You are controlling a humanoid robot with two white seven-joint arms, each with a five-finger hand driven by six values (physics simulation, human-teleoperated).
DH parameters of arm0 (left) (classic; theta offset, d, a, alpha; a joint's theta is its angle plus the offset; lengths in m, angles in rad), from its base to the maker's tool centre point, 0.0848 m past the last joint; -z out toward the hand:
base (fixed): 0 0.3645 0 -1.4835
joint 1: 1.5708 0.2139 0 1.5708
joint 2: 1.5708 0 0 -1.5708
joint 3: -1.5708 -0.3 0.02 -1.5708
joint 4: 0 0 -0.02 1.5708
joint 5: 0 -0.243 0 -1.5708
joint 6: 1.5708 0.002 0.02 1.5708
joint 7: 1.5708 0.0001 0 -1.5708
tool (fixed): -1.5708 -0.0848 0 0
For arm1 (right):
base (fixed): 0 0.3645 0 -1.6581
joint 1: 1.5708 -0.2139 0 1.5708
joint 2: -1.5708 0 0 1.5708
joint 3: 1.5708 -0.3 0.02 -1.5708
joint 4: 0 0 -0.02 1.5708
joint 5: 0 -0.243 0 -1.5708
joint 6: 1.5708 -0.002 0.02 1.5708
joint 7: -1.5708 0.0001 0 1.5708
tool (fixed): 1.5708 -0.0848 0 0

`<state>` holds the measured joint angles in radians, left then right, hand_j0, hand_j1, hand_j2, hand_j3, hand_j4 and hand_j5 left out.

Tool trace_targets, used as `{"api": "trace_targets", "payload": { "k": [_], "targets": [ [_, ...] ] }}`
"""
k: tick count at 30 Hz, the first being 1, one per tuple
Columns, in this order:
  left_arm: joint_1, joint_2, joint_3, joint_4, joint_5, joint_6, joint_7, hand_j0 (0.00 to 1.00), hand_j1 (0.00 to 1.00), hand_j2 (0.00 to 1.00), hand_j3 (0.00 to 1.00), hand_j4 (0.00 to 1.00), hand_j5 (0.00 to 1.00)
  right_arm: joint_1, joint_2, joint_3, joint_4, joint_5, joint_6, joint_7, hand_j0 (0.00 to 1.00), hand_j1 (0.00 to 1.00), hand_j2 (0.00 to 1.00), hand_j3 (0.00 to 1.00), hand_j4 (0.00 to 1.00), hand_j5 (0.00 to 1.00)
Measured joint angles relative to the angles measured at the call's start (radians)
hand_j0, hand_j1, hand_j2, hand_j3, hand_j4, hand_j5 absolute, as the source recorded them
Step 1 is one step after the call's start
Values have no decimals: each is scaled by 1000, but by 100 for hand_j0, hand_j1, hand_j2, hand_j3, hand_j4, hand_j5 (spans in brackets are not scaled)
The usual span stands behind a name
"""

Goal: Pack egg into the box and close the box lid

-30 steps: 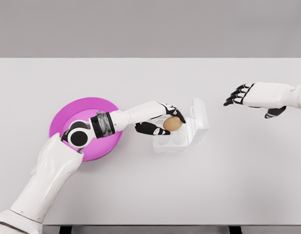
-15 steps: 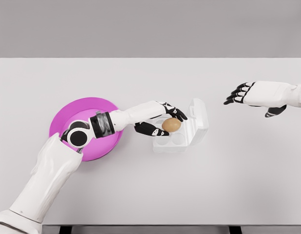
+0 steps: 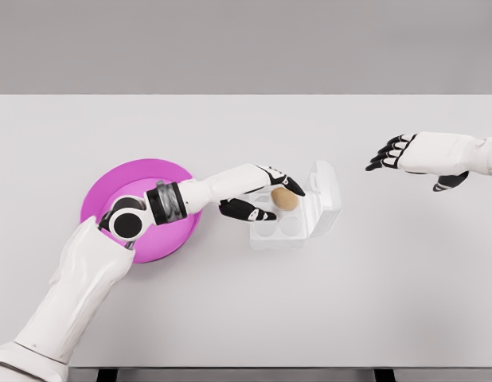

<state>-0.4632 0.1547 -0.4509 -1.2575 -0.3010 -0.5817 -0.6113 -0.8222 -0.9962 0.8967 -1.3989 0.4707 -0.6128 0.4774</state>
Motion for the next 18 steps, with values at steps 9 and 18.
{"api": "trace_targets", "payload": {
  "k": [9, 18],
  "targets": [
    [12, 13, 10, -52, 4, -26, 0, 88, 88, 88, 88, 88, 88, 2, -1, 0, 0, 0, 0, 0, 100, 100, 100, 100, 100, 100],
    [15, 112, 56, -114, 46, -32, 0, 99, 99, 99, 99, 99, 99, 0, 7, -11, 0, 0, 0, 0, 100, 100, 100, 100, 100, 100]
  ]
}}
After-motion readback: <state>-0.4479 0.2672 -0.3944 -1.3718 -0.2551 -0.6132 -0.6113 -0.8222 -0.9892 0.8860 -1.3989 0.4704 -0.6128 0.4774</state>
